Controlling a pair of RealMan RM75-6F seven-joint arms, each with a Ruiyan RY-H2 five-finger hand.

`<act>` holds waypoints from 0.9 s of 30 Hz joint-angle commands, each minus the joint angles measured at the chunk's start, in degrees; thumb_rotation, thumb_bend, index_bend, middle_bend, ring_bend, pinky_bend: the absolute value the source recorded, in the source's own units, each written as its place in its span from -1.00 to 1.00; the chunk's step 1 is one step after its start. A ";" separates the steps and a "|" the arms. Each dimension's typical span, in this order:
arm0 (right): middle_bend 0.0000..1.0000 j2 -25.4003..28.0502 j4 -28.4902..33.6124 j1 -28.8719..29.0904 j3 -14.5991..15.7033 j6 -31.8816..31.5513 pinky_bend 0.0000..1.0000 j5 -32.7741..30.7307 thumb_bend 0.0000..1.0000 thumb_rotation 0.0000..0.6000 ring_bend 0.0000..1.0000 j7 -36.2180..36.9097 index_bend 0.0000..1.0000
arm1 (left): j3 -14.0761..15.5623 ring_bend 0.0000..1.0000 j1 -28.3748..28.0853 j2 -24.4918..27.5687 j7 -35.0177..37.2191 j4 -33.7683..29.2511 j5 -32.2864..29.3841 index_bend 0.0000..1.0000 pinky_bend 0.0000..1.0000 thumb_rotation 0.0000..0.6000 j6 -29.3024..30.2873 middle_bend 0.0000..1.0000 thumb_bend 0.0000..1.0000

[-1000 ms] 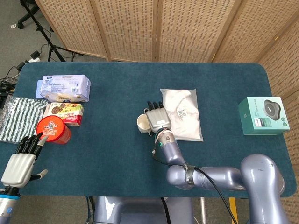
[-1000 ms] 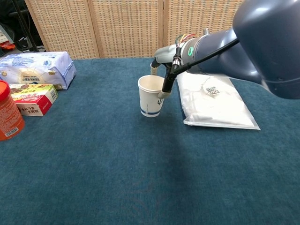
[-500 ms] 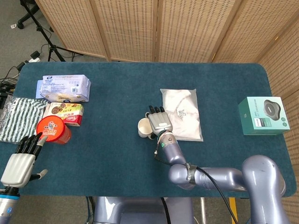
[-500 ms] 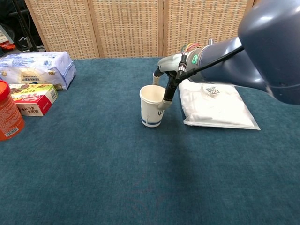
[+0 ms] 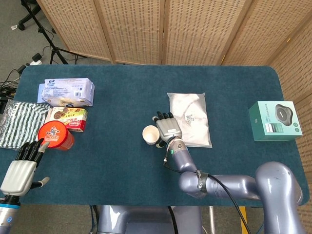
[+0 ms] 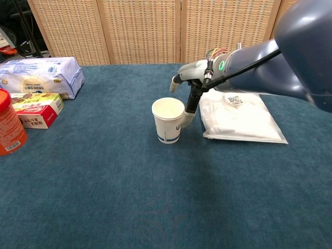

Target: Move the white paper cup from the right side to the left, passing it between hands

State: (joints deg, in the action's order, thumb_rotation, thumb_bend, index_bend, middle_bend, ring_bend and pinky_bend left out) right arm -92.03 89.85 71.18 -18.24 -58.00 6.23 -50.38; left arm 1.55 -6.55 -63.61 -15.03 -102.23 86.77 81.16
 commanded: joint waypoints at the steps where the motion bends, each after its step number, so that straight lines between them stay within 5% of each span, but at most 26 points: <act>1: -1.00 1.76 1.48 -0.44 0.43 -1.67 -1.00 1.16 -0.83 1.00 -1.00 -0.05 -0.76 | -0.02 -1.00 -0.01 0.04 0.20 0.07 -0.02 -1.00 -1.00 1.00 -0.08 -1.00 -0.87; 8: -1.00 10.84 9.66 -4.44 3.04 -9.77 -1.00 5.57 -0.75 1.00 -1.00 -0.37 -0.76 | 0.05 -1.00 -0.08 0.07 0.66 0.12 0.17 -1.00 -1.00 1.00 -0.34 -1.00 -0.87; 15: -1.00 19.38 15.44 -12.63 9.14 -16.59 -1.00 16.01 -0.97 1.00 -1.00 3.68 -0.88 | 0.31 -1.00 -0.10 -0.42 -0.63 0.04 0.20 -1.00 -1.00 1.00 -0.75 -1.00 -0.87; 21: -1.00 24.09 17.29 -23.82 18.46 -22.45 -1.00 33.87 -1.00 1.00 -1.00 13.40 -1.00 | 0.33 -1.00 -0.24 -1.47 -2.07 0.30 0.56 -1.00 -1.00 1.00 -0.85 -1.00 -0.87; 27: -1.00 22.90 10.77 -34.37 25.48 -31.38 -1.00 51.00 -1.00 1.00 -1.00 22.81 -1.00 | 0.57 -1.00 -0.22 -3.01 -3.29 0.88 1.46 -1.00 -1.00 1.00 -0.63 -1.00 -0.87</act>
State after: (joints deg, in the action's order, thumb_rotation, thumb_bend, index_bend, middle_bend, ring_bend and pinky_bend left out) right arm -69.37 104.52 44.46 1.56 -82.92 47.43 -34.47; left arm 2.04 -6.77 -66.34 -18.01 -101.53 88.09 80.55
